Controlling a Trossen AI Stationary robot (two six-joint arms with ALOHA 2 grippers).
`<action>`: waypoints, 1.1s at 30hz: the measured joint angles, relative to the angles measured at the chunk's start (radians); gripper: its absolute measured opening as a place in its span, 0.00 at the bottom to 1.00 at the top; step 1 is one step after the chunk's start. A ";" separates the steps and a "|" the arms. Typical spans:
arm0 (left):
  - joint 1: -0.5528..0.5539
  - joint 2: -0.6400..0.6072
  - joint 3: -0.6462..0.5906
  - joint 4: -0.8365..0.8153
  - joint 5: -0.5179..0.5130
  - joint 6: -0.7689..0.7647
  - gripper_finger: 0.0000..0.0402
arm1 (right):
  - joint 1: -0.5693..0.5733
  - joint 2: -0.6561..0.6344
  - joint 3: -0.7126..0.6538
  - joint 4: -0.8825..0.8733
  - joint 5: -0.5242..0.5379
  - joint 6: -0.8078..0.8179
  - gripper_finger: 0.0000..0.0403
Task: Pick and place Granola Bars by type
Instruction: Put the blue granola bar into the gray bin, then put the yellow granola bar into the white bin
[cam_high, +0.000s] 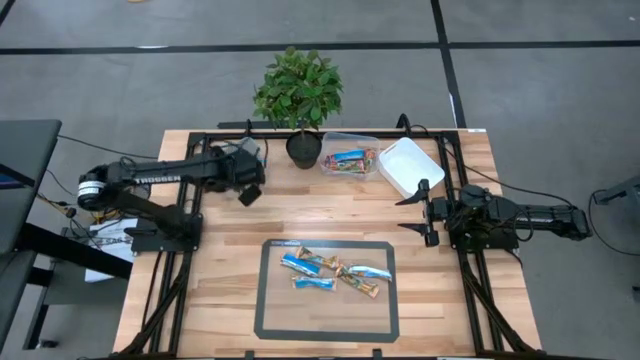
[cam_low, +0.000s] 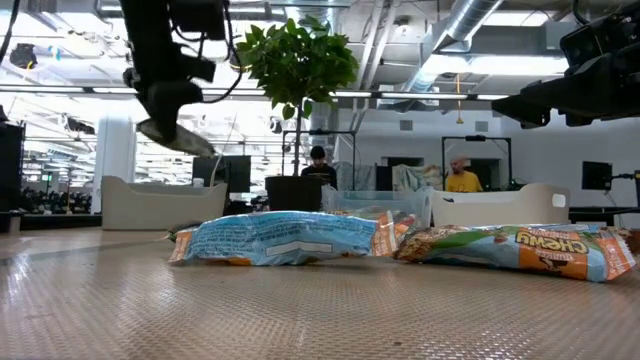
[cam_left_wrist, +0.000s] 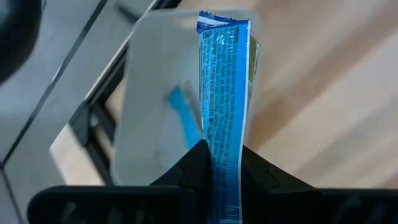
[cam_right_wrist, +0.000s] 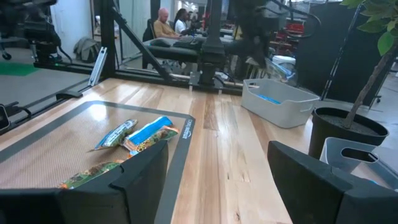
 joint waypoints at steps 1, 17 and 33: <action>0.027 0.000 -0.002 -0.004 -0.001 0.000 0.12 | 0.000 0.000 0.000 0.000 0.000 0.000 0.67; 0.196 0.001 -0.122 0.107 -0.068 0.162 0.28 | 0.000 0.000 0.000 0.000 0.000 0.000 0.67; -0.009 -0.008 -0.122 0.294 0.091 0.185 0.50 | 0.000 0.000 0.000 0.000 0.000 0.000 0.67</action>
